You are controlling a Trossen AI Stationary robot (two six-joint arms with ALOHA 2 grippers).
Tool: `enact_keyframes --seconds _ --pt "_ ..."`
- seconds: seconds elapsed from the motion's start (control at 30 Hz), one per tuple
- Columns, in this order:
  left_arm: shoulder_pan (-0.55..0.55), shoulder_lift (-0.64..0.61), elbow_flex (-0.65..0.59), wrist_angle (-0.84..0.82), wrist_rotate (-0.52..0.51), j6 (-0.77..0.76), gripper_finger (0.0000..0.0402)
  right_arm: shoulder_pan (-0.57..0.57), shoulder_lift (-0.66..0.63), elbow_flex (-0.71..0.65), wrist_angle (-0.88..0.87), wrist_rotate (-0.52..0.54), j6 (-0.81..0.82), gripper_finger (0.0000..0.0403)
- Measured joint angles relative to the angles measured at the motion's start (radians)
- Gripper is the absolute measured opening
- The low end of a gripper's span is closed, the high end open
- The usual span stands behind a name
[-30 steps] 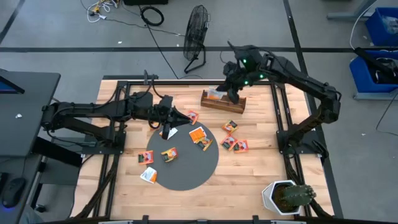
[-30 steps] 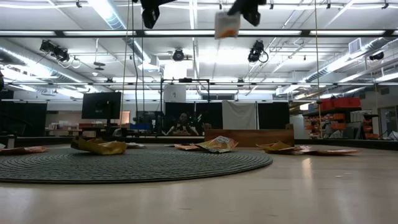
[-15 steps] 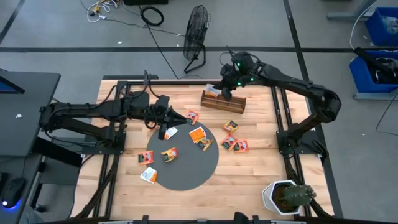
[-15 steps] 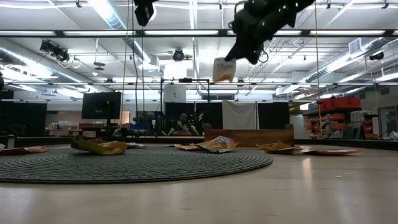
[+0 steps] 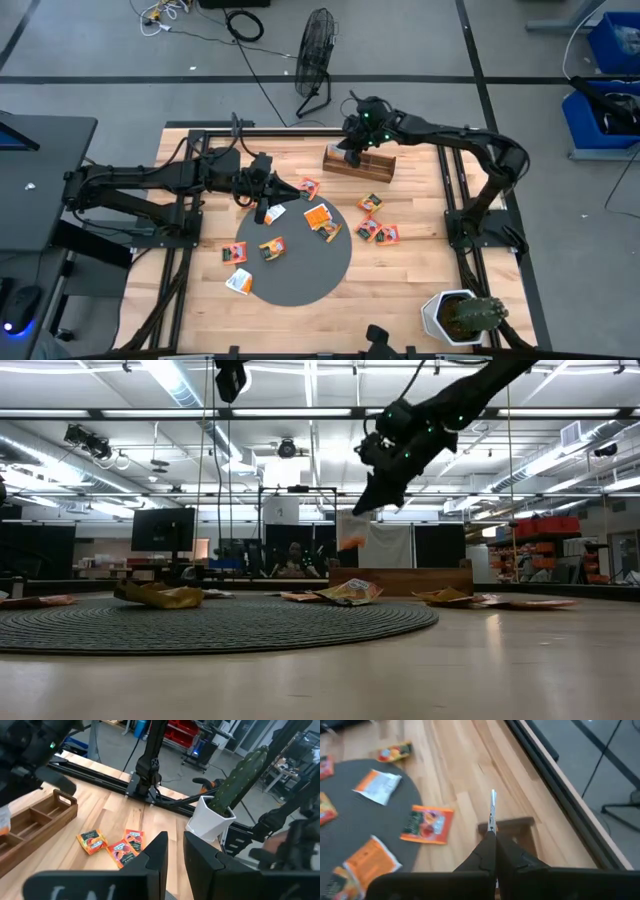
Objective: Pick & Place Tea
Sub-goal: Put the white tea bag into the left section of the wooden organizer
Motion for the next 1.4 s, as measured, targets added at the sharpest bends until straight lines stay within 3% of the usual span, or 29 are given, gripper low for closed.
enact_keyframes --seconds 0.47,0.93,1.4 --pt "-0.03 0.0 0.0 0.0 0.0 -0.032 0.0062 -0.047 0.125 0.0 0.025 -0.049 -0.062 0.0" --pt "-0.044 0.0 0.0 0.0 -0.001 -0.063 0.0062 -0.048 0.154 0.0 0.086 0.037 -0.08 0.0001" --pt "-0.098 0.0 0.0 0.0 -0.022 -0.063 0.0062 -0.056 0.154 0.0 0.082 0.066 -0.04 0.0092"
